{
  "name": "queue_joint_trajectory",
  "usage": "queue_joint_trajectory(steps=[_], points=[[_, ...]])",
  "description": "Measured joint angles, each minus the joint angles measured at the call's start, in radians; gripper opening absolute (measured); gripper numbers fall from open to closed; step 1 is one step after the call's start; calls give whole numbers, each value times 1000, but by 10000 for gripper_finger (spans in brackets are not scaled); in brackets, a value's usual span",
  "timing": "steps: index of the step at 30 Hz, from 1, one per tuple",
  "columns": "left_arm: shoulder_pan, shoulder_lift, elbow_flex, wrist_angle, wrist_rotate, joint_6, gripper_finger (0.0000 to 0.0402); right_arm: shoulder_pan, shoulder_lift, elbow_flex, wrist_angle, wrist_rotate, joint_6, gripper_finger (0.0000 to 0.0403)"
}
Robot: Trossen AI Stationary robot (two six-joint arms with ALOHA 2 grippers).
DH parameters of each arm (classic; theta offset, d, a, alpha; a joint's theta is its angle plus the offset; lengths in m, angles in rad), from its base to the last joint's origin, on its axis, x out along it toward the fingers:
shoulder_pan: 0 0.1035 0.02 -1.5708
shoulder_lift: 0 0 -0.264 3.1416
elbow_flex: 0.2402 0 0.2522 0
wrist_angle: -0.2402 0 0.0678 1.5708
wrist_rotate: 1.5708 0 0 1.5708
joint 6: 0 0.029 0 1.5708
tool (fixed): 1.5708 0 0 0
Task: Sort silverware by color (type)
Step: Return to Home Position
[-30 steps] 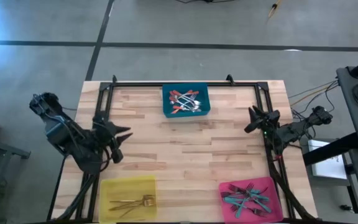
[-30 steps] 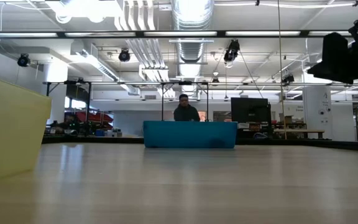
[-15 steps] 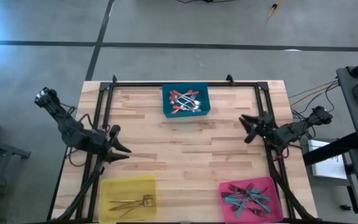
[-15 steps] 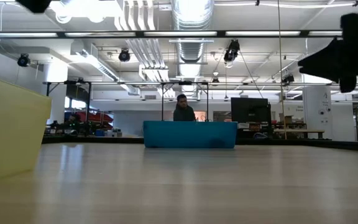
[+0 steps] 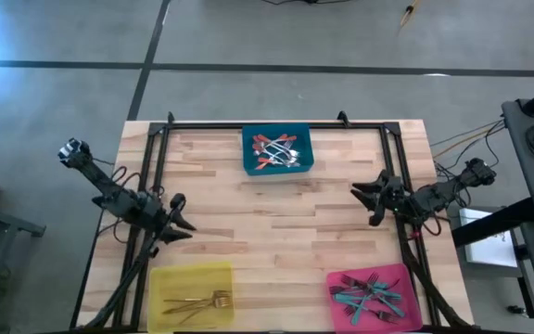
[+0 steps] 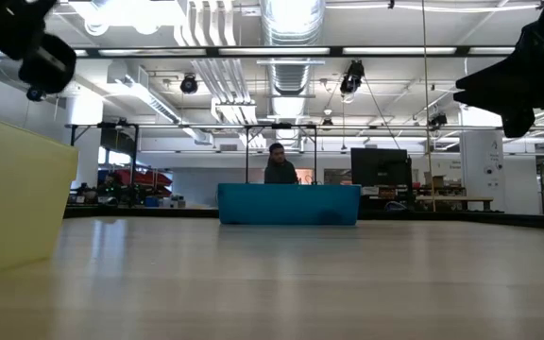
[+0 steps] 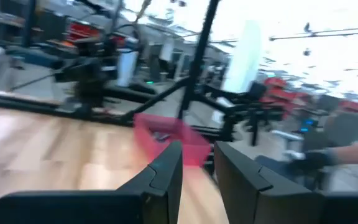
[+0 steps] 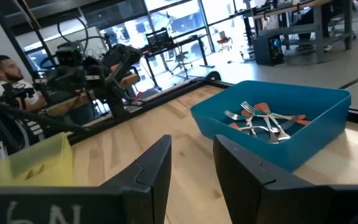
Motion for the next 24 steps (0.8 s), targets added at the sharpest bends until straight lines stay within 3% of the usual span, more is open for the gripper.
queue_joint_trajectory(steps=[6,9,16,20,24], points=[[176,-12,-45,-94,6,-79,77,0,0,0,-1,0,0,112],[295,-6,-47,-151,57,-114,77,0,0,0,-1,0,0,112],[566,3,-46,-159,104,-78,77,0,0,0,0,0,0,112],[677,4,-39,-163,75,-38,77,0,0,-1,0,0,0,112],[726,4,-37,-160,-42,-34,78,0,0,-1,0,0,0,112]])
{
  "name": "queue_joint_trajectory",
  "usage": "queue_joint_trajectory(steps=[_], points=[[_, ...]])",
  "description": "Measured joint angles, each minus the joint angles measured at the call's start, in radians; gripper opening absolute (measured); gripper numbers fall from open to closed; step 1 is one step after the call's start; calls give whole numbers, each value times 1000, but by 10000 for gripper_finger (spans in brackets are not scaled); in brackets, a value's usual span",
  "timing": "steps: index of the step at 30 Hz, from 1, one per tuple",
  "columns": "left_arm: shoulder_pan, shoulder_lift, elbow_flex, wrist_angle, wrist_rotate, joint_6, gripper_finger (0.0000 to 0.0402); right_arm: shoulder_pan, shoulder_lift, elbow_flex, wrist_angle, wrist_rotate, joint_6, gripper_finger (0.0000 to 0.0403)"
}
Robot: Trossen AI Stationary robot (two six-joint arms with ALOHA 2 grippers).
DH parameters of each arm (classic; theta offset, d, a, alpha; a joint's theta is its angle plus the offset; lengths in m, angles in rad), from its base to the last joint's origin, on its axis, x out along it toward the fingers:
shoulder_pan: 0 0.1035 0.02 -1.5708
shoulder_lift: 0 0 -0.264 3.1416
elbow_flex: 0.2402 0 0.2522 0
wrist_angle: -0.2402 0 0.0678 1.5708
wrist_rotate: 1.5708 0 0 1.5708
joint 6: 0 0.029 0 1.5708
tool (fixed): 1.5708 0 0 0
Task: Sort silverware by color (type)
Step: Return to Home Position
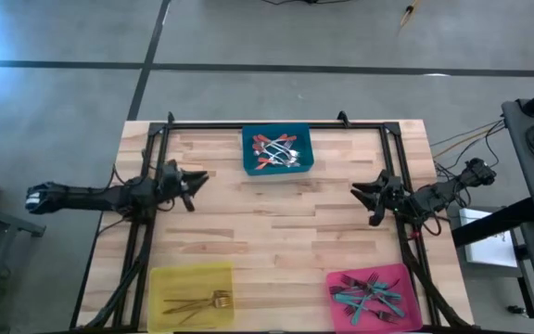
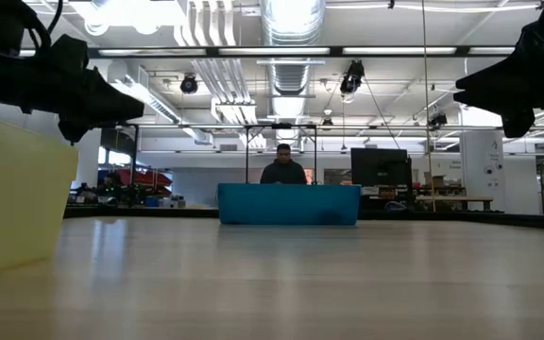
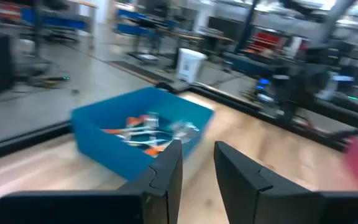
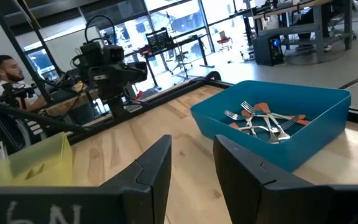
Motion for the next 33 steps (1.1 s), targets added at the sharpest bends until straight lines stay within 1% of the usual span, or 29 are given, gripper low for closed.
queue_joint_trajectory(steps=[2,4,33], points=[[3,0,0,-2,-42,0,78,0,0,0,0,0,0,112],[3,0,0,-1,-59,1,78,0,0,0,0,0,0,112],[3,1,2,-1,-59,1,78,0,0,-1,0,0,0,112]])
